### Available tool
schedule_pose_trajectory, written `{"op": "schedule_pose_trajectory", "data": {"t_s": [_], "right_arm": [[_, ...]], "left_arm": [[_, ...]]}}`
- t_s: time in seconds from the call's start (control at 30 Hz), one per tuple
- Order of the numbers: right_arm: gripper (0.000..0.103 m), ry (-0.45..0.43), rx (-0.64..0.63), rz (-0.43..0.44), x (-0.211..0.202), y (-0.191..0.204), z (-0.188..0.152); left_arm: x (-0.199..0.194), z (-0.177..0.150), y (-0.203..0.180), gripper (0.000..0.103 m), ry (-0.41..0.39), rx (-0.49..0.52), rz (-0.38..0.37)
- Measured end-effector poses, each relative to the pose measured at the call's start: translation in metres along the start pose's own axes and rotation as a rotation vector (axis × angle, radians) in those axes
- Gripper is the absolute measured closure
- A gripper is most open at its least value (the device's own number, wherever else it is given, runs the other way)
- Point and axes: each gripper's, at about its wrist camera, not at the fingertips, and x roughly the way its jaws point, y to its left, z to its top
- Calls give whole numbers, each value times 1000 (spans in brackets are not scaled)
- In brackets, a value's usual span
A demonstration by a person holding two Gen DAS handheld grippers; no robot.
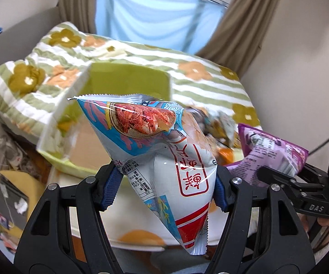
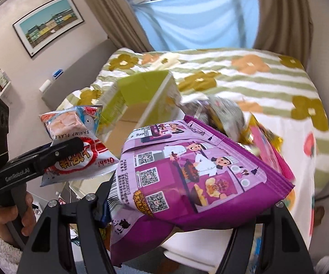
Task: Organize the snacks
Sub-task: 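Carry both bags over the green box and open both tools to drop them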
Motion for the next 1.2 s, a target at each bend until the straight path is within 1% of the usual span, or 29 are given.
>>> {"op": "schedule_pose_trajectory", "data": {"t_s": [0.1, 0.23, 0.33, 0.47, 0.63, 0.77, 0.9, 1.0, 1.07, 1.1, 1.2], "right_arm": [[37, -7, -32, 11, 14, 22, 16], [37, 1, -65, 6, 43, 54, 39], [37, 20, -57, 5, 71, 72, 53], [37, 47, -52, -10, 107, 94, 68], [37, 83, -34, -57, 150, 110, 83], [37, 109, -4, -108, 169, 110, 86], [37, 127, 33, -143, 182, 107, 86], [37, 146, 52, -151, 190, 103, 87], [37, 155, 52, -157, 194, 102, 89], [37, 157, 47, -160, 196, 102, 90], [37, 164, 23, -166, 202, 101, 93]], "left_arm": [[6, 21, 31, 39, 9, -1, 9], [24, 46, 71, 39, 42, 14, 13], [46, 65, 100, 39, 81, 35, 12], [79, 83, 127, 39, 125, 74, 14], [119, 105, 143, 39, 191, 136, -10], [151, 116, 143, 39, 239, 196, -36], [176, 121, 142, 39, 271, 238, -40], [189, 125, 141, 26, 284, 246, -9], [193, 129, 144, 6, 279, 237, 11], [193, 130, 147, 4, 274, 226, 19], [186, 131, 156, 4, 271, 185, 46]]}}
